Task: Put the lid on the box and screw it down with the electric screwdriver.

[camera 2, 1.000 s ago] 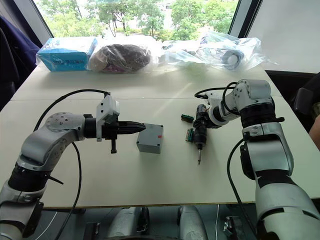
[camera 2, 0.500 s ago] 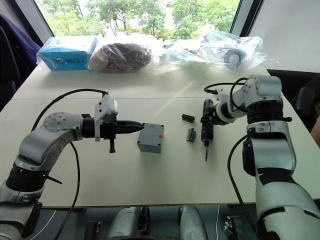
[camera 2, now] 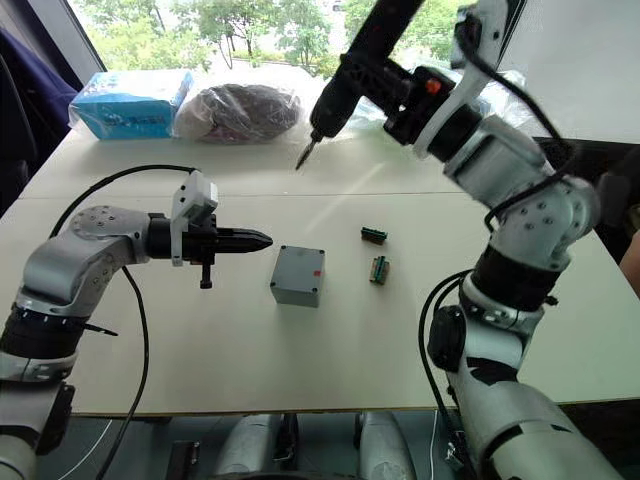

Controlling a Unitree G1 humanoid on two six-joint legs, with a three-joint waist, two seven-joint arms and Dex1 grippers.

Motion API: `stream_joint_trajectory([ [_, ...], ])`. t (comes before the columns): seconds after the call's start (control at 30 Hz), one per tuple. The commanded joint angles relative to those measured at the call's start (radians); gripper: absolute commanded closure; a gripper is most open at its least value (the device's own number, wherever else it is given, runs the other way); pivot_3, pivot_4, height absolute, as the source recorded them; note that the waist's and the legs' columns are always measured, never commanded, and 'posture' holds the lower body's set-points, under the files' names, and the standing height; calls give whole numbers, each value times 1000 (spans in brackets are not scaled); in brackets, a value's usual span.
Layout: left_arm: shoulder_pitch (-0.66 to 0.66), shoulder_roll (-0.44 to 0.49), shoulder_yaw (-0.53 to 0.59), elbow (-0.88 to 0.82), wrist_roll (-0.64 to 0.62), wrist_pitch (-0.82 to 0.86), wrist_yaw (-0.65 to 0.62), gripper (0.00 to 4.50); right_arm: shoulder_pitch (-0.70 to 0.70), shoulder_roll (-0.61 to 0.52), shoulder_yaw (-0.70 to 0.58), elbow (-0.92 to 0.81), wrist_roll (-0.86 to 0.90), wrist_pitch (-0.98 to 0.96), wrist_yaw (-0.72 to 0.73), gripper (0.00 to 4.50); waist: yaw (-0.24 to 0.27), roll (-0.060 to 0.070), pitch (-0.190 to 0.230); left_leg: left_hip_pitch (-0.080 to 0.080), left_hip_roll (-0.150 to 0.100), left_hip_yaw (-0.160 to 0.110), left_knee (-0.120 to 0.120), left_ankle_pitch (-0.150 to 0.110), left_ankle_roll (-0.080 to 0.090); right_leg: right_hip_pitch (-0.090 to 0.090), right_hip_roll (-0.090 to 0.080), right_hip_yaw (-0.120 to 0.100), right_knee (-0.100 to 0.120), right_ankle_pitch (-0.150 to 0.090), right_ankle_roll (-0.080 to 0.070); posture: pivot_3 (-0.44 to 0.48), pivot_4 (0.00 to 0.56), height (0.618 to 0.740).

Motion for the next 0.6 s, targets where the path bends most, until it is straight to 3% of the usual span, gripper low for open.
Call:
stream_joint_trajectory([
  [0.03,-15,-6,-8,-21,3,-13,-13,4500,62,-11,55,-108,-15,-99,21,2563,1,0,0,0,0,0,1,0,0,0,0,0,0,0,0,0,150,740],
  [0.3,-9,-27,-46,-8,38,-44,-22,4500,188,-113,103,-119,-74,-186,37,2563,2,0,0,0,0,-1,1,0,0,0,0,0,0,0,0,0,150,740],
  [0.6,-26,-59,-93,59,101,-120,-45,4500,234,-177,155,-103,-126,-245,57,2563,1,0,0,0,0,-1,1,0,0,0,2,0,0,0,0,0,150,740],
])
